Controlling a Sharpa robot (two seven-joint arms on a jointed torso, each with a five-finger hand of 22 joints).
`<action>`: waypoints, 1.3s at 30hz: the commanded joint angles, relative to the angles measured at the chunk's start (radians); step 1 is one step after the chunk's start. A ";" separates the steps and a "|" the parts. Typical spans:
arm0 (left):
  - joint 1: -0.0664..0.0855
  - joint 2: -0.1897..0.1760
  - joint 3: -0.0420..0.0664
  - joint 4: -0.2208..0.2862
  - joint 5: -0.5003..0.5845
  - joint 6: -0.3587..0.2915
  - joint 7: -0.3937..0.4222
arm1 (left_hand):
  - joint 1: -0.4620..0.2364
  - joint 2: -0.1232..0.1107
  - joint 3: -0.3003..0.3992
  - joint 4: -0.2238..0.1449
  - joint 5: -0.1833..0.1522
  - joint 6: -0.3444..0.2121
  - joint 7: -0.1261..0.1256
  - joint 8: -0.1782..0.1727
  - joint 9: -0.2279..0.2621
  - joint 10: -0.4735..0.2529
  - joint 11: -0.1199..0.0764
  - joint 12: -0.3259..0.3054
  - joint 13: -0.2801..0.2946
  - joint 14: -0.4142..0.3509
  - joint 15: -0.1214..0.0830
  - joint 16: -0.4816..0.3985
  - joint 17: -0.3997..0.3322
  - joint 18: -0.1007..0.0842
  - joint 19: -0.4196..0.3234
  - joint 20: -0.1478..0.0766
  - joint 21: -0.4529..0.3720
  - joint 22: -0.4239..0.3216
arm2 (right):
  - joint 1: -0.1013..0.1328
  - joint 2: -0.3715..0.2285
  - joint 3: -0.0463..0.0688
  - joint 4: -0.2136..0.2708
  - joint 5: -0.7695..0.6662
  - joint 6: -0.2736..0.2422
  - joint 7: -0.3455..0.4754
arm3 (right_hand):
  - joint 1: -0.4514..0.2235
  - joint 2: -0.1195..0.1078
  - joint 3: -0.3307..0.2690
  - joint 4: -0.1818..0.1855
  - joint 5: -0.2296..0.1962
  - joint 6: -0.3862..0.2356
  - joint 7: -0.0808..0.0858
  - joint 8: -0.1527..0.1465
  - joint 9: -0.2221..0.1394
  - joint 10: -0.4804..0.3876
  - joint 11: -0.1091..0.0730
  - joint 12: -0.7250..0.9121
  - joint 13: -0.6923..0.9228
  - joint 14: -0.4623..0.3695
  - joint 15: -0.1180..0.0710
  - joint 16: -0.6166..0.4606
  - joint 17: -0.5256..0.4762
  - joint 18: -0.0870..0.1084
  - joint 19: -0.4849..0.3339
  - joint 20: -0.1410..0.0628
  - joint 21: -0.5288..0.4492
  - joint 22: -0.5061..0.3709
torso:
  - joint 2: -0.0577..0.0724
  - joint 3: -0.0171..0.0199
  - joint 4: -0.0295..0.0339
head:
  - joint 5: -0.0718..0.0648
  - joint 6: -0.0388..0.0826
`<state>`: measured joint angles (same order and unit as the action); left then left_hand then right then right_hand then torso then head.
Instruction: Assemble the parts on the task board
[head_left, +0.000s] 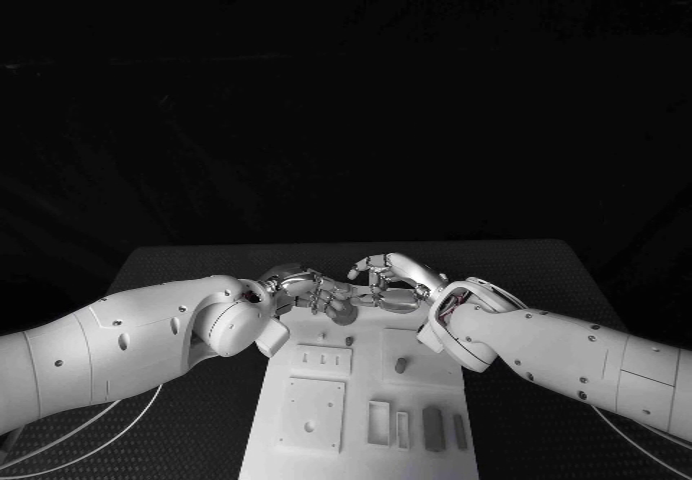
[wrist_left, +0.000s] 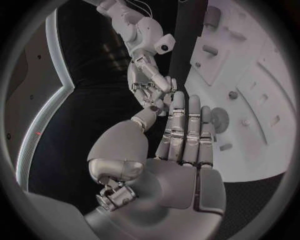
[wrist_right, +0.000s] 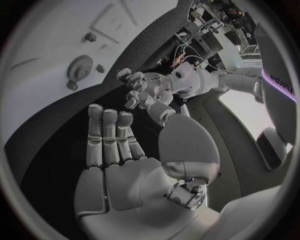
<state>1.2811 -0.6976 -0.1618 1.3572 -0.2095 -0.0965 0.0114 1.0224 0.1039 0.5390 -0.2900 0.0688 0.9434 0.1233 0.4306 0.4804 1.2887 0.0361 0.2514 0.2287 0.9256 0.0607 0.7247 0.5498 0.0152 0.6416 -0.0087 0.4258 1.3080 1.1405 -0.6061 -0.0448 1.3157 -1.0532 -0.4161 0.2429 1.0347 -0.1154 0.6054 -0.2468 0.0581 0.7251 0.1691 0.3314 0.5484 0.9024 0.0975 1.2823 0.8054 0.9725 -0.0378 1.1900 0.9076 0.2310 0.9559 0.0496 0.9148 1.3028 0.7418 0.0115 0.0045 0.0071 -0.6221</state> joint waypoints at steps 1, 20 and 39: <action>0.000 0.002 0.001 0.003 0.008 0.011 0.005 | 0.000 0.010 0.006 0.000 0.003 0.027 -0.019 0.003 0.001 0.008 0.001 0.004 0.001 0.008 -0.002 0.006 0.001 -0.015 0.001 -0.001 0.007 0.022 | -0.002 0.001 0.000 0.001 -0.020 -0.009 0.001 | 0.015 0.011 0.021 0.001 -0.007 0.231 -0.043 0.008 -0.001 -0.061 -0.074 0.002 0.003 0.036 -0.030 0.006 -0.001 0.031 0.013 -0.001 0.005 0.002 | 0.000 0.0001 -0.0004 | 0.000 -0.001; -0.001 0.003 0.001 0.001 0.008 0.012 0.004 | -0.001 0.010 0.007 0.000 0.005 0.027 -0.019 0.002 0.002 0.008 0.001 0.004 0.001 0.008 -0.003 0.007 0.001 -0.015 0.000 -0.001 0.007 0.022 | -0.004 0.001 0.000 0.011 -0.026 -0.006 -0.008 | 0.003 0.051 0.096 0.001 -0.010 0.301 -0.081 0.067 0.021 0.014 -0.113 0.037 0.039 0.104 -0.072 0.064 0.035 0.031 0.086 -0.042 0.074 0.026 | 0.001 -0.0003 -0.0007 | 0.001 -0.004; -0.001 0.003 0.001 0.002 0.012 0.020 0.002 | -0.002 0.009 0.009 -0.001 0.007 0.027 -0.019 0.002 0.004 0.008 0.001 0.004 0.002 0.008 -0.002 0.007 0.001 -0.015 -0.001 -0.001 0.008 0.022 | -0.004 0.005 0.000 0.009 -0.036 -0.021 -0.020 | -0.033 0.030 0.084 0.011 -0.008 0.308 -0.086 0.076 0.028 0.020 -0.117 0.037 0.052 0.110 -0.076 0.069 0.045 0.031 0.091 -0.049 0.090 0.025 | 0.000 -0.0001 -0.0001 | 0.000 -0.006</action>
<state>1.2801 -0.6967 -0.1618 1.3566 -0.2083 -0.0930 0.0094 1.0235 0.1050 0.5414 -0.2927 0.0726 0.9434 0.1233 0.4291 0.4822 1.2886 0.0363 0.2514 0.2291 0.9293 0.0571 0.7285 0.5498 0.0152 0.6416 -0.0087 0.4295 1.3076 1.1367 -0.6022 -0.0452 1.3240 -1.0725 -0.4291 0.2262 1.0096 -0.0881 0.6899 -0.2385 0.0534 0.7816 0.1127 0.4038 0.5755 0.9685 0.0314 1.3165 0.8562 1.0614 -0.0945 1.2549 0.9522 0.2310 1.0419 0.0032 1.0009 1.3075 0.7418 0.0114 0.0042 0.0073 -0.6283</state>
